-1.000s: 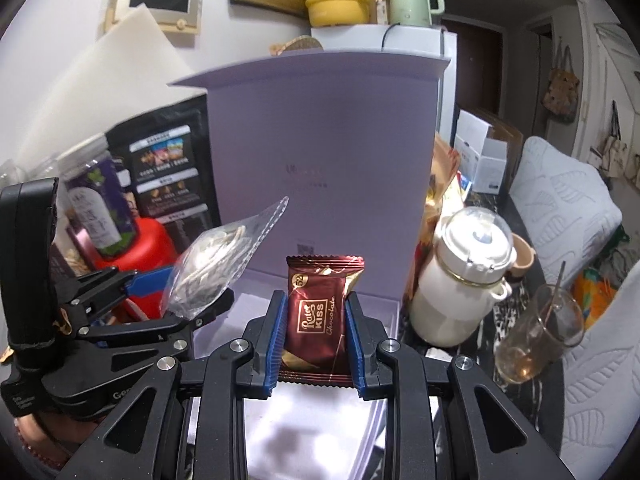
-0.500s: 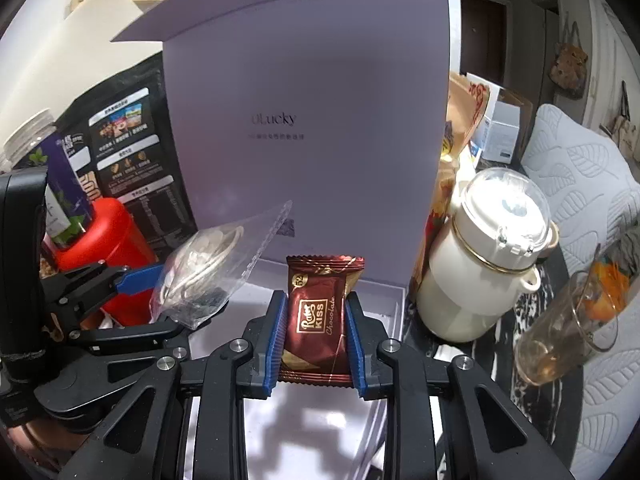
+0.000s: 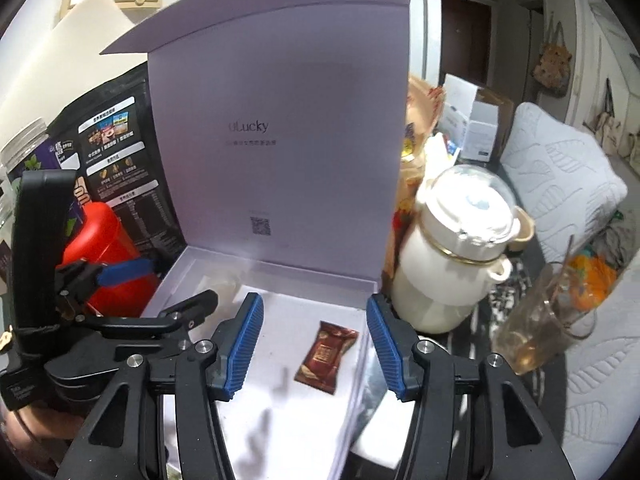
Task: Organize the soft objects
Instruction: 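Open both grippers to drop the rose bag and chocolate into the box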
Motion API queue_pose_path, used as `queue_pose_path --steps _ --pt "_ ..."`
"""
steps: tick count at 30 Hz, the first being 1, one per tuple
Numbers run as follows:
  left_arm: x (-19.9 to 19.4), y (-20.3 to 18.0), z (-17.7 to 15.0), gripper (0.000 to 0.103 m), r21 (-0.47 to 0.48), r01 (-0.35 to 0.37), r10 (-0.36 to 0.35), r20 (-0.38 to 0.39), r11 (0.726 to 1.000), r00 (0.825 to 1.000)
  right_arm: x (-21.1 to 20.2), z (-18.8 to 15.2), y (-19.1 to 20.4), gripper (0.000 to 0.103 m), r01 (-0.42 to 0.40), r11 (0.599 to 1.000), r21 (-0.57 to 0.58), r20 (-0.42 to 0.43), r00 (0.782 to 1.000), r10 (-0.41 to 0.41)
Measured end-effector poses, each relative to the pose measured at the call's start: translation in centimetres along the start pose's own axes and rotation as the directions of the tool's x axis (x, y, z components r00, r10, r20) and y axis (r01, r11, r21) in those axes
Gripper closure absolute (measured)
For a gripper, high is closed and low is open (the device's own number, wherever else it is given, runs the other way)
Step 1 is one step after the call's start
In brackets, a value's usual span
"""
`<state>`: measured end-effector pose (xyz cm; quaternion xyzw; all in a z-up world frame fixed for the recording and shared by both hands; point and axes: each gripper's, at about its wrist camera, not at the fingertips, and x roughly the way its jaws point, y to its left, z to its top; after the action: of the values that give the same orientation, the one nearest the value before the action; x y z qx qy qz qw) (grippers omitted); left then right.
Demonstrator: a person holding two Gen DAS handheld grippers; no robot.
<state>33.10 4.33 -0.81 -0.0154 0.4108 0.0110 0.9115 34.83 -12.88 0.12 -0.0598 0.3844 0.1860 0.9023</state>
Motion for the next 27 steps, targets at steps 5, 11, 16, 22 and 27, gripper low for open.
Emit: queue_pose_path --steps 5,11,16,22,27 --pt "-1.8 -0.4 0.2 0.015 0.007 0.011 -0.011 0.025 1.000 1.000 -1.5 0.0 -0.2 0.049 0.023 1.000 0.001 0.010 1.000 -0.023" --pt "-4.9 -0.3 0.4 0.015 0.005 0.026 -0.026 0.070 1.000 0.997 -3.9 0.1 -0.2 0.049 0.027 0.999 0.017 0.032 0.999 -0.027" --pt "-8.5 -0.4 0.2 0.015 0.016 0.021 -0.023 0.122 1.000 0.992 -6.4 0.2 0.6 0.049 0.035 0.999 0.010 0.063 0.997 -0.035" --pt "-12.2 0.0 -0.1 0.015 0.020 0.014 -0.018 0.175 1.000 0.984 -9.5 0.0 2.1 0.049 0.039 0.999 0.003 0.097 0.995 -0.039" --pt "-15.5 0.1 -0.8 0.015 0.028 0.006 -0.012 0.222 1.000 0.975 -12.4 -0.4 3.2 0.048 0.037 0.999 0.005 0.126 0.991 -0.037"
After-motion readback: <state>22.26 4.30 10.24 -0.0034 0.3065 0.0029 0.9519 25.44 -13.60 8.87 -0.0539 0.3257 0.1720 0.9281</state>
